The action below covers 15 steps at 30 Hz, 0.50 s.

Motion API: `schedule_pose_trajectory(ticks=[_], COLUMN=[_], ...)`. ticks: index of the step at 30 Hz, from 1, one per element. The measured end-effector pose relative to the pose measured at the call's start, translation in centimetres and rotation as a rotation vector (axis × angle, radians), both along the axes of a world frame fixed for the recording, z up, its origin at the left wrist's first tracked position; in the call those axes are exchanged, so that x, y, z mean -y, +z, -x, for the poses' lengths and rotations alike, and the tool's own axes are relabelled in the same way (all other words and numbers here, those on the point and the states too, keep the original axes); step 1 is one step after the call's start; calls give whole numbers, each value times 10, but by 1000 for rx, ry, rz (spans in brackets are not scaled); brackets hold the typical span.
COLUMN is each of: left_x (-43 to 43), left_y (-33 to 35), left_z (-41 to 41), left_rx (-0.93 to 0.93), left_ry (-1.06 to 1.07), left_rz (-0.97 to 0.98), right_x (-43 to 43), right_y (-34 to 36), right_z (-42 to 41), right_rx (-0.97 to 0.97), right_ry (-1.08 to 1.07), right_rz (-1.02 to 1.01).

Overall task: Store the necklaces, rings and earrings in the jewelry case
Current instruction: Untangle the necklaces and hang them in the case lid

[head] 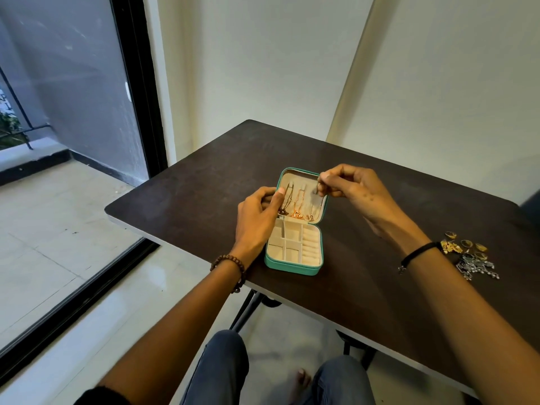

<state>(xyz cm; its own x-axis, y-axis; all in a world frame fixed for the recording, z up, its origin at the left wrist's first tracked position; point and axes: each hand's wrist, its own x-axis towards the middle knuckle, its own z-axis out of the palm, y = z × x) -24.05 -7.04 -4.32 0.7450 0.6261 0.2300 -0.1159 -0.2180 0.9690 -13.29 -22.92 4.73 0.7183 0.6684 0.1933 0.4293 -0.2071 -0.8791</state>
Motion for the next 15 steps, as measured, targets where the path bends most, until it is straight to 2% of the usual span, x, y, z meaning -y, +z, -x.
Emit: schedule_pose_trajectory(ticks=[6,15], left_x=[1,3], left_y=[1,0], left_z=[0,-2], left_rx=[-1,3], left_ry=[-2,2], left_rz=[4,1], right_x=[5,-1], right_y=[1,-15], right_z=[-5,-12], right_rx=[137,796], right_ry=[-20,-142], right_rz=[114,309])
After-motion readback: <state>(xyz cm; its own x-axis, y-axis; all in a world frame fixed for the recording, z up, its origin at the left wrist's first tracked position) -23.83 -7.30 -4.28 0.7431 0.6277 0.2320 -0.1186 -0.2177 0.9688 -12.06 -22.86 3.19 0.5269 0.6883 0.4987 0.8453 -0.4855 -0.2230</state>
